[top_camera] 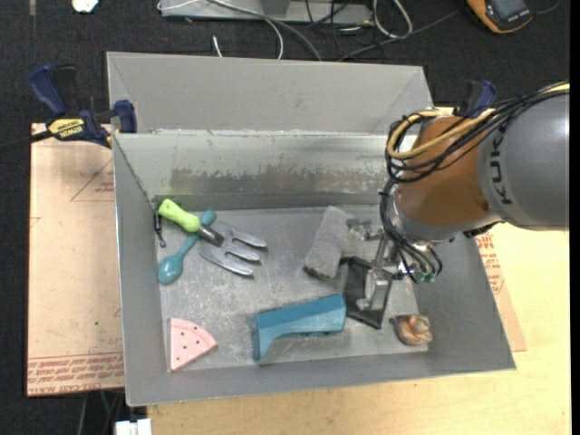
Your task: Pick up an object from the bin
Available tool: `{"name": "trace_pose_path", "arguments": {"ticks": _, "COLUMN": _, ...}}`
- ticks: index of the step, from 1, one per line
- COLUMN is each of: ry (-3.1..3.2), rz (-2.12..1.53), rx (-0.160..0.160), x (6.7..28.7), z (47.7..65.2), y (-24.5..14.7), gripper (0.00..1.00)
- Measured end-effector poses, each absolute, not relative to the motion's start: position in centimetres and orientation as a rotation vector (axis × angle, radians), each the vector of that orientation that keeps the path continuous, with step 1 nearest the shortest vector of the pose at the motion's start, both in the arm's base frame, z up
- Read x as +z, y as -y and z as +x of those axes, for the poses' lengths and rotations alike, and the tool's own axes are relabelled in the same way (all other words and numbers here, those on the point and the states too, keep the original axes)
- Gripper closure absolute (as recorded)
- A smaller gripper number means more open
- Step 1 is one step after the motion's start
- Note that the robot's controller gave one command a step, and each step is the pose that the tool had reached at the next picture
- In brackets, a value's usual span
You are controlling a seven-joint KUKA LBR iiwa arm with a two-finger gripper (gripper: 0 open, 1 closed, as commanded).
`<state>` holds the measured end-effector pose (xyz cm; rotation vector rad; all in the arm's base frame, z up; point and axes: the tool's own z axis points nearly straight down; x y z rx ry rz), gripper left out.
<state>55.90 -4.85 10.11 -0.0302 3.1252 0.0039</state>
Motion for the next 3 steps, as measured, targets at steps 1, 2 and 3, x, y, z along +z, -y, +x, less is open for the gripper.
{"name": "trace_pose_path", "arguments": {"ticks": 1, "ry": -3.149, "rz": 0.089, "rx": 0.013, "x": 6.99, "z": 50.39, "y": -1.12, "gripper": 1.00}}
{"name": "trace_pose_path", "arguments": {"ticks": 2, "ry": -3.148, "rz": 0.088, "rx": 0.012, "x": 6.96, "z": 50.40, "y": -1.09, "gripper": 0.00}}
{"name": "trace_pose_path", "arguments": {"ticks": 3, "ry": -3.148, "rz": 0.088, "rx": 0.012, "x": 6.96, "z": 50.40, "y": -1.09, "gripper": 0.00}}
